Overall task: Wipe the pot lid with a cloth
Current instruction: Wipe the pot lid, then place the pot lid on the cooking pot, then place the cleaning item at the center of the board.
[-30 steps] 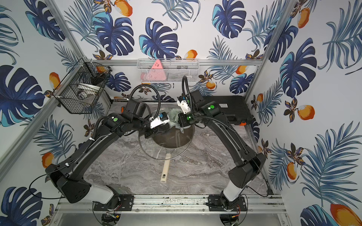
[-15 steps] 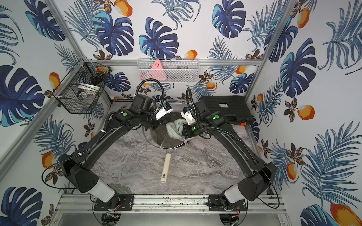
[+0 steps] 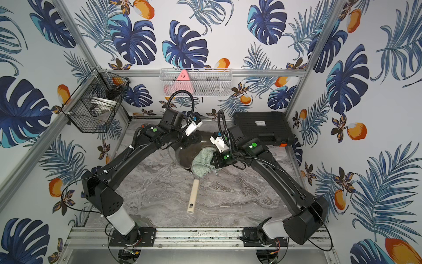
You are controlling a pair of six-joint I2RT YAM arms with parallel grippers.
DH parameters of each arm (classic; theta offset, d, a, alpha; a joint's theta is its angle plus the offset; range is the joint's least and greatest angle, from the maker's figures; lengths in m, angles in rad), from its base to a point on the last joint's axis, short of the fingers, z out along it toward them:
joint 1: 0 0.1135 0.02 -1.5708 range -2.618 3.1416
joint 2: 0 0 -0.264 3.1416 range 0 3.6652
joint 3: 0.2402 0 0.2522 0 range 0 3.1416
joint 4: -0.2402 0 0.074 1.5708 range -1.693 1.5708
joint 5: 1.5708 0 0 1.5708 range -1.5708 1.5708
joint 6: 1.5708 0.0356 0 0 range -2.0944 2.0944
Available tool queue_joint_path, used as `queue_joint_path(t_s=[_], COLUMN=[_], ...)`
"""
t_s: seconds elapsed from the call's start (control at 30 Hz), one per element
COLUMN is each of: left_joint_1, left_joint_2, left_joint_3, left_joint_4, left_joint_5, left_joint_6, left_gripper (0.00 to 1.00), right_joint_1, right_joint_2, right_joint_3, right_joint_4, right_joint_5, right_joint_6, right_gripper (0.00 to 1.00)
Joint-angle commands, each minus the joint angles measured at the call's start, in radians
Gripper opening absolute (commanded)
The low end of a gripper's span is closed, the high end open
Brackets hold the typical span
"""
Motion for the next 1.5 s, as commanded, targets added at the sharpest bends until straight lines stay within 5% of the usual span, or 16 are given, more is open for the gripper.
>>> queue_joint_path(t_s=[0.0,0.4,0.9,1.47], left_joint_1=[-0.003,-0.02,-0.042,-0.063], left_joint_2=[0.019,0.087,0.173,0.27], left_joint_3=[0.024,0.018,0.054,0.088], left_joint_4=[0.08,0.06,0.061,0.064], left_joint_5=[-0.036,-0.088,-0.152,-0.173], left_joint_6=[-0.12,-0.284,-0.289,-0.274], left_gripper=[0.0,0.0,0.0,0.0], right_joint_1=[-0.022,-0.222,-0.346,-0.4], right_joint_2=[-0.046,-0.171,-0.123,0.005], right_joint_3=[-0.031,-0.207,-0.304,-0.351], right_joint_4=[-0.03,-0.095,-0.063,0.009], right_joint_5=[0.16,0.315,0.342,0.353], right_joint_6=[0.042,0.075,0.065,0.051], right_gripper=[0.0,0.0,0.0,0.22])
